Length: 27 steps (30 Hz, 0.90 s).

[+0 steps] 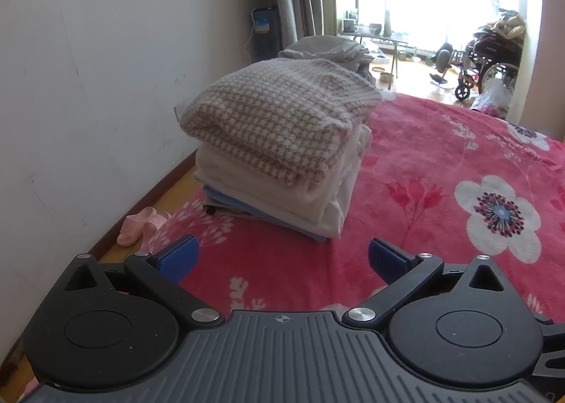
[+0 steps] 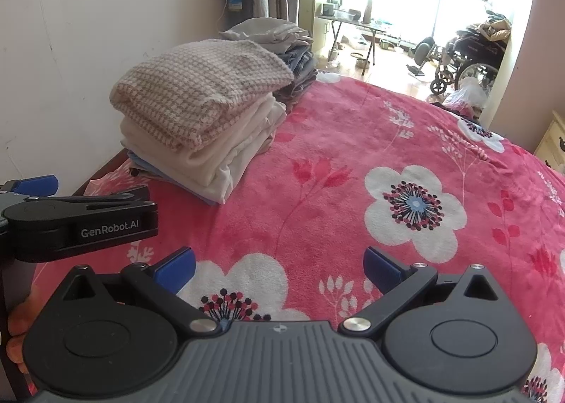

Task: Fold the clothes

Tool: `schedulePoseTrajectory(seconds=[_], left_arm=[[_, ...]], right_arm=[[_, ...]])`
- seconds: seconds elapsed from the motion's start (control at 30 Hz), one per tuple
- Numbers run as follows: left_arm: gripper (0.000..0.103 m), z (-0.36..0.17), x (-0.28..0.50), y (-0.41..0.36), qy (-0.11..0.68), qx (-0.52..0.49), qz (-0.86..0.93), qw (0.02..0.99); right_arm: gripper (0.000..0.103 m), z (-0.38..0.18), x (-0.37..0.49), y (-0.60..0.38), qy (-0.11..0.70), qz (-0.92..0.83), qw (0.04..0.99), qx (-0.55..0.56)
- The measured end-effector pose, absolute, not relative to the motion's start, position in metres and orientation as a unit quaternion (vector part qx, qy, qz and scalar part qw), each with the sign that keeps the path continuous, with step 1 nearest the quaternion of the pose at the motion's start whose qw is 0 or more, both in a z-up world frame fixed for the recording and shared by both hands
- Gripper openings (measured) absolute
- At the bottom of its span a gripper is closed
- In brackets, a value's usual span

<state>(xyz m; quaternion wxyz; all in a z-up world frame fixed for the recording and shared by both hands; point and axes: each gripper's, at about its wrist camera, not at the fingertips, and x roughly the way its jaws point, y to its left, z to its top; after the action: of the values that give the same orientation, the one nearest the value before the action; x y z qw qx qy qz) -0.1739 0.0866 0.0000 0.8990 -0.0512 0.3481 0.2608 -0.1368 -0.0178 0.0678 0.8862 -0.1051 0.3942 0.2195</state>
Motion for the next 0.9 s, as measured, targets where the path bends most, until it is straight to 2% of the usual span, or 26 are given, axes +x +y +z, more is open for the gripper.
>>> schedulePoseTrajectory(seconds=[0.9], left_arm=[[0.103, -0.0008, -0.1742, 0.086, 0.349, -0.051, 0.255, 0.9]], right_arm=[[0.103, 0.0668, -0.1383, -0.0141, 0.395, 0.22, 0.885, -0.111]])
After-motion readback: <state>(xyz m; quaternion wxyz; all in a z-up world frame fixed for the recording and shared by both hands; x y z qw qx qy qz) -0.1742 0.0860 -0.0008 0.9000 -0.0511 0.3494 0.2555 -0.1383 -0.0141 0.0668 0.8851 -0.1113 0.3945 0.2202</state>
